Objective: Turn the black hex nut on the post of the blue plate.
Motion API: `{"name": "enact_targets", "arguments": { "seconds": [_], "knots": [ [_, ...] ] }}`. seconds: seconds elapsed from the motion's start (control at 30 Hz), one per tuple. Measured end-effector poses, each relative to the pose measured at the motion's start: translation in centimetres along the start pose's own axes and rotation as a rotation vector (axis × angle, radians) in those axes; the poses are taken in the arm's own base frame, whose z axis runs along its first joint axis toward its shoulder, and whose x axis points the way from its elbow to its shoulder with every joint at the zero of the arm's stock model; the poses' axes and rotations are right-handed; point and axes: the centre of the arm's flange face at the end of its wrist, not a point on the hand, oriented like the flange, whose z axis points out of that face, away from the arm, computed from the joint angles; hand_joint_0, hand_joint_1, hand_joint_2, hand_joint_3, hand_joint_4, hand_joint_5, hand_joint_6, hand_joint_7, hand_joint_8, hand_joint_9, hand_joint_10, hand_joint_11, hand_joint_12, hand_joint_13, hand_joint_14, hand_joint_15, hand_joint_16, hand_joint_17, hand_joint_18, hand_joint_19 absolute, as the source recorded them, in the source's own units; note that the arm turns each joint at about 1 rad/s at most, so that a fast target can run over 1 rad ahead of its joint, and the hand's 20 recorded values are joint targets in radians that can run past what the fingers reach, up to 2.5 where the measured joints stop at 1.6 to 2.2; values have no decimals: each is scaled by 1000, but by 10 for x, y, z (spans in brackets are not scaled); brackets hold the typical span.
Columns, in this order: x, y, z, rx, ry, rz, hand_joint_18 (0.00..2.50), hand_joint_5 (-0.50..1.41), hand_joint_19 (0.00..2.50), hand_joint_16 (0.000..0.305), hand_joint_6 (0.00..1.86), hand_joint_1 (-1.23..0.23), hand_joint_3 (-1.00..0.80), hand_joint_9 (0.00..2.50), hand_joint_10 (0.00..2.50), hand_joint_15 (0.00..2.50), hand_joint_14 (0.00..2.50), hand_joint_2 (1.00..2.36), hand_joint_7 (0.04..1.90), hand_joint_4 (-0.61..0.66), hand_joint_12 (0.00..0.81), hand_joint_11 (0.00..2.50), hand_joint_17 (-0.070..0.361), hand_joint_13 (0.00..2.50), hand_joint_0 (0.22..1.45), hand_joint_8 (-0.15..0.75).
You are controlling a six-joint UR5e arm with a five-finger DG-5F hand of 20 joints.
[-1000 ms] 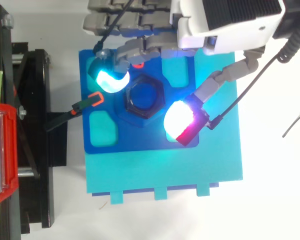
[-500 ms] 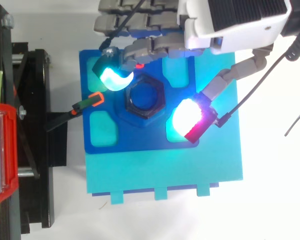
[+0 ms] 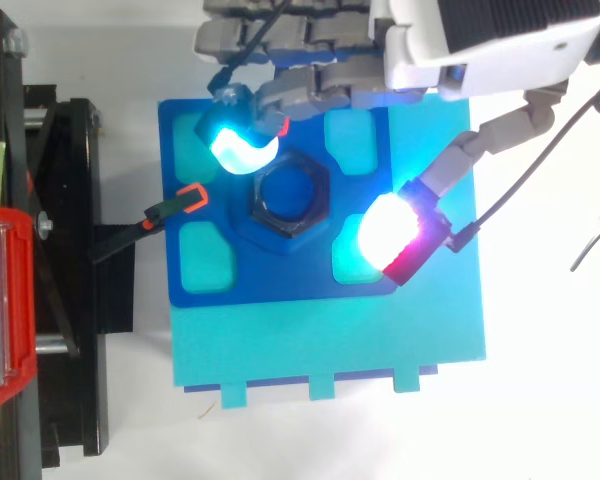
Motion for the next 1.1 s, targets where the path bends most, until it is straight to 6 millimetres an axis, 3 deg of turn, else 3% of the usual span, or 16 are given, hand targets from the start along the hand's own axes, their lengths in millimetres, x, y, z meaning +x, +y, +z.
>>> {"name": "enact_targets", "arguments": {
  "seconds": [1.1],
  "knots": [
    [-13,17,-31,23,123,-61,0,-298,37,57,502,-455,-500,0,0,0,0,1000,743,148,372,0,129,0,382,206]
  ]
}}
